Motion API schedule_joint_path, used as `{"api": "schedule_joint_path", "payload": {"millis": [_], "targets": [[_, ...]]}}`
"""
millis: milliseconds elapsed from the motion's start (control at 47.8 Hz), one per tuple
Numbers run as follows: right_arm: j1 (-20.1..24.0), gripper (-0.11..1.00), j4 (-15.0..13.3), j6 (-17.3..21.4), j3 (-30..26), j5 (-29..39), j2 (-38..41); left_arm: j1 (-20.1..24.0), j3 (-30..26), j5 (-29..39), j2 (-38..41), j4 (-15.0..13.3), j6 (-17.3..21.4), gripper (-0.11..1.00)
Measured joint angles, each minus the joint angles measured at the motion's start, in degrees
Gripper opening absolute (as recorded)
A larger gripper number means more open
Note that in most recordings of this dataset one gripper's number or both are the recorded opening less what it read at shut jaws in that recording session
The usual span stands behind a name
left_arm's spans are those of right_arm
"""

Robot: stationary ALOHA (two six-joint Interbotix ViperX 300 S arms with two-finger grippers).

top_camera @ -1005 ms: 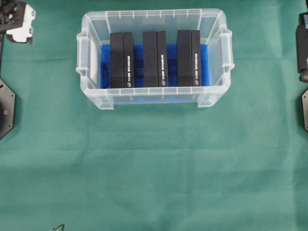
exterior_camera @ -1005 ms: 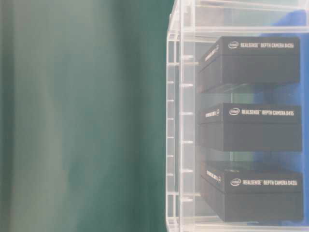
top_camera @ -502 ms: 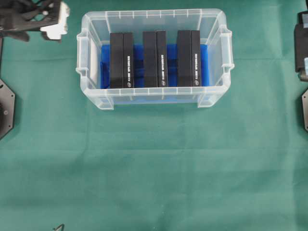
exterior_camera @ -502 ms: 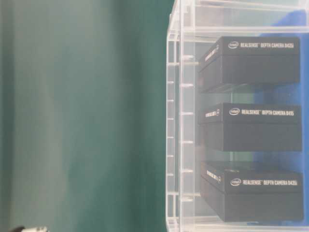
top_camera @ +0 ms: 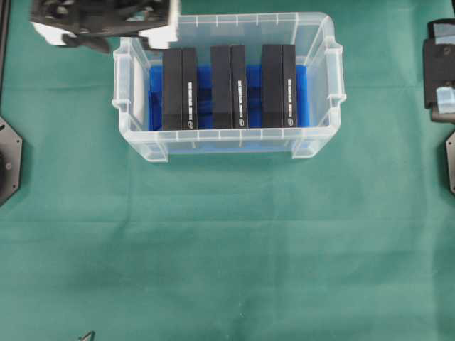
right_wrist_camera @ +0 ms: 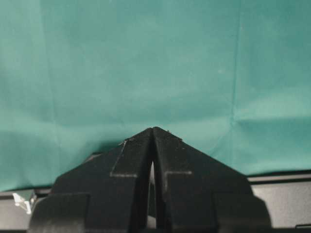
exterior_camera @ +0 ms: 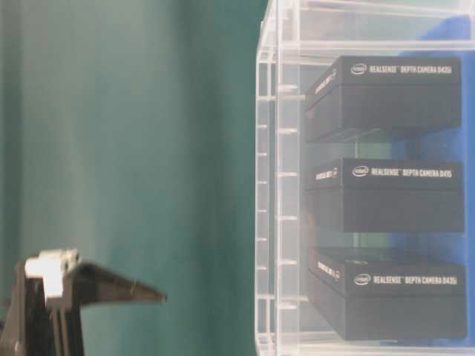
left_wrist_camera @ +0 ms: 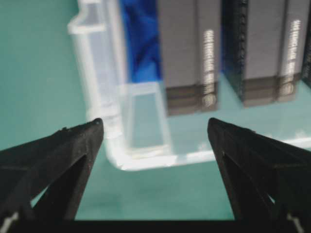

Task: Take the box out of the case with the left arm.
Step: 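Move the open left gripper over the case toward the middle box, then lower the left gripper around the middle black D415 box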

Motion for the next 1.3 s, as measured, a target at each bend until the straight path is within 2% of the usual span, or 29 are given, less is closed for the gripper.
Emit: {"api": "schedule_joint_path", "payload": {"millis": [440, 712, 921, 1298], "targets": [[0.0, 0.03, -0.09, 0.09, -0.09, -0.7, 0.53, -2.72, -15.21, -0.09, 14.59, 0.0, -1.05, 0.9], [0.0, 0.03, -0.09, 0.09, -0.09, -0.79, 0.62, -3.08, -22.24, -0.09, 20.04, 0.09, -1.23, 0.9], [0.0, 0.03, -0.09, 0.09, -0.09, -0.79, 0.53, -3.34, -25.31, 0.09, 22.68, 0.0, -1.58, 0.9], [0.0, 0.03, -0.18, 0.09, -0.09, -0.79, 0.53, -3.69, -25.58, 1.76, 23.12, 0.09, -1.58, 0.9]]}}
